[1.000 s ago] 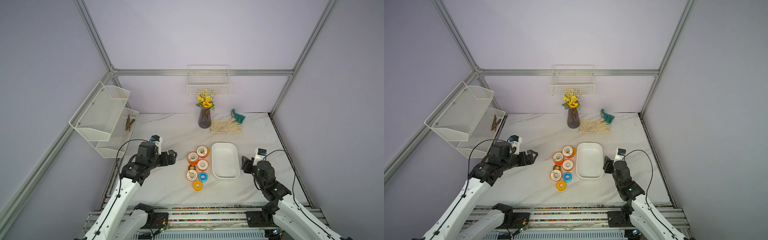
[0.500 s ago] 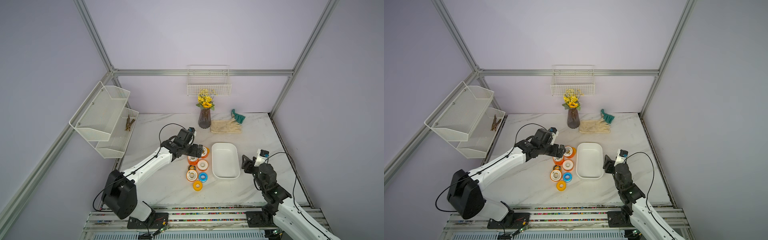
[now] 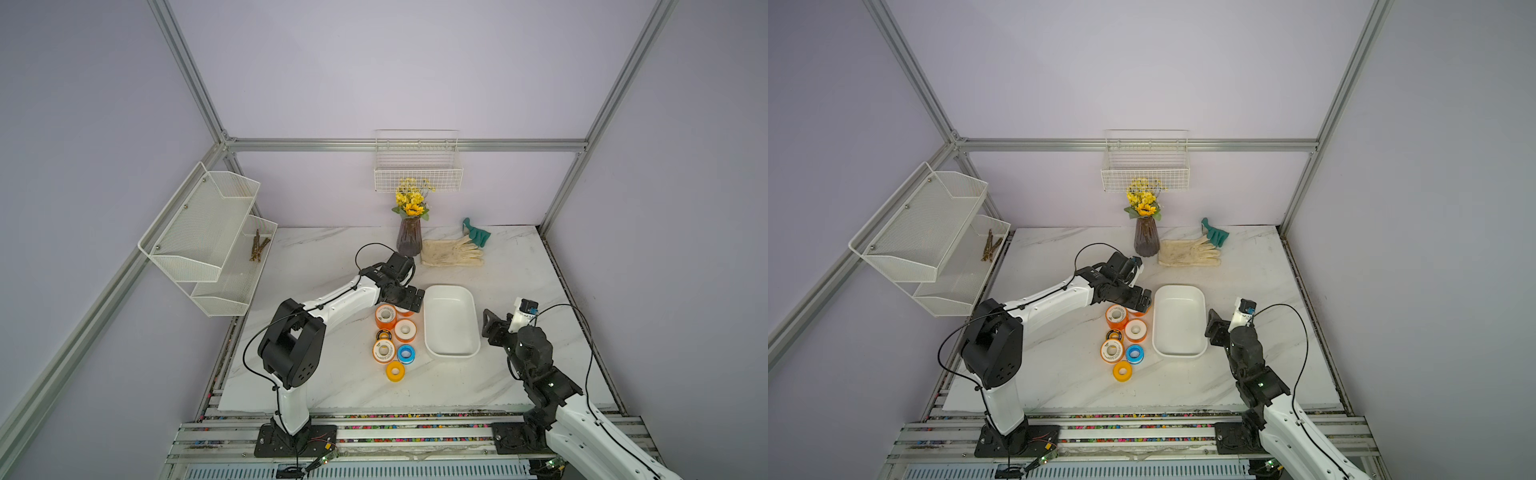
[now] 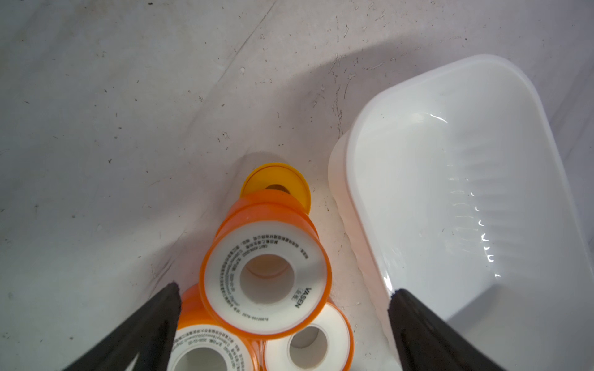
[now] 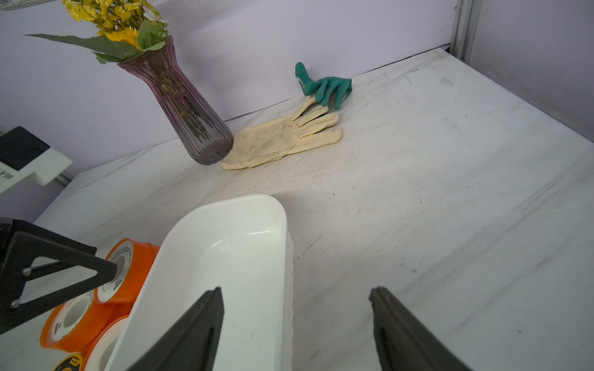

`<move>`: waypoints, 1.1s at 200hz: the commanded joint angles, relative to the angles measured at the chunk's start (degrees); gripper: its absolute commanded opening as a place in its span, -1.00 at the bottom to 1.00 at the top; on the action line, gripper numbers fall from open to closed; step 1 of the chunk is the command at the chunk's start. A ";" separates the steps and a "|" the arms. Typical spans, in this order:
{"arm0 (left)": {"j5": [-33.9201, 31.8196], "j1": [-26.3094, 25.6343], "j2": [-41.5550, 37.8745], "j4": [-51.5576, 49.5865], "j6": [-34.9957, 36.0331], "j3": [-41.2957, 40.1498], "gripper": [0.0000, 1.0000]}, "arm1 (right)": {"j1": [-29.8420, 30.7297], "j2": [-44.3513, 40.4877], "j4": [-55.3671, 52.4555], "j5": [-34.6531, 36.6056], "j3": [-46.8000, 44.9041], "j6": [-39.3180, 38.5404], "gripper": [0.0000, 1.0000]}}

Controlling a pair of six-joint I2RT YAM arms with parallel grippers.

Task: Put the sealing tape into the storage box
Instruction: Pick up the sealing tape at the center of the board.

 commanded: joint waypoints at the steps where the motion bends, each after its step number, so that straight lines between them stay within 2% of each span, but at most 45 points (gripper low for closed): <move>1: -1.84 -0.45 1.38 -0.72 0.73 2.16 1.00 | 0.25 0.10 1.22 0.41 1.23 0.24 0.54; 69: -5.06 -0.42 6.23 -3.67 -0.70 5.46 1.00 | 0.22 0.44 1.44 0.15 1.34 0.06 0.54; 95: -6.17 -0.43 6.69 -3.67 -1.21 5.55 0.83 | 0.22 0.53 1.44 0.06 1.35 0.11 0.54; 117: -6.26 -0.43 6.61 -3.74 -1.27 5.44 0.78 | 0.22 0.57 1.51 -0.07 1.30 -0.02 0.53; 132: -6.59 -0.43 6.43 -3.75 -1.46 5.38 0.63 | 0.21 0.64 1.54 -0.18 1.40 -0.11 0.53; 166: -6.71 -0.43 6.16 -3.91 -1.54 5.50 0.44 | 0.21 0.88 1.59 -0.29 1.42 -0.20 0.52; 220: -7.78 -0.44 3.78 -4.80 -1.71 5.63 0.33 | 0.22 0.97 1.68 -0.42 1.49 -0.20 0.52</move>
